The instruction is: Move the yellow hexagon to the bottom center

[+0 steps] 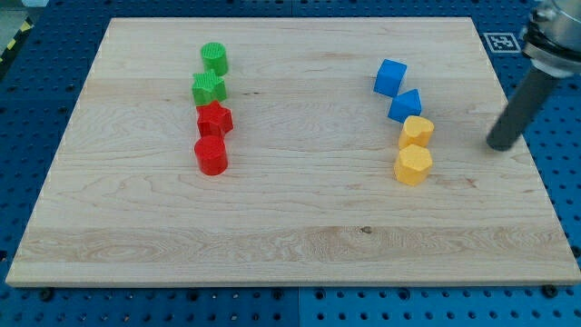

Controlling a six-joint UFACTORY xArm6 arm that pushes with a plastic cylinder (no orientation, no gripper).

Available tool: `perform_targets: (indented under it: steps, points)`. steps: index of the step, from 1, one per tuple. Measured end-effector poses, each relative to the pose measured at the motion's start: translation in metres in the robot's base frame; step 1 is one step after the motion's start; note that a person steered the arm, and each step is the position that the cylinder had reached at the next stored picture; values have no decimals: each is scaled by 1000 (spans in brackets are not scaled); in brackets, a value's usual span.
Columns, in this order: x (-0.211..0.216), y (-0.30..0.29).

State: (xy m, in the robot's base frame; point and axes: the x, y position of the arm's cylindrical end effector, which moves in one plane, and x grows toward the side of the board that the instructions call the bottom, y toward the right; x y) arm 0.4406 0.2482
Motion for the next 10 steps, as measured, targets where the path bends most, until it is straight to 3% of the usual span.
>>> perform_targets:
  steps: [2, 5, 10]
  points:
    - [-31, -82]
    - [-24, -99]
    - [83, -100]
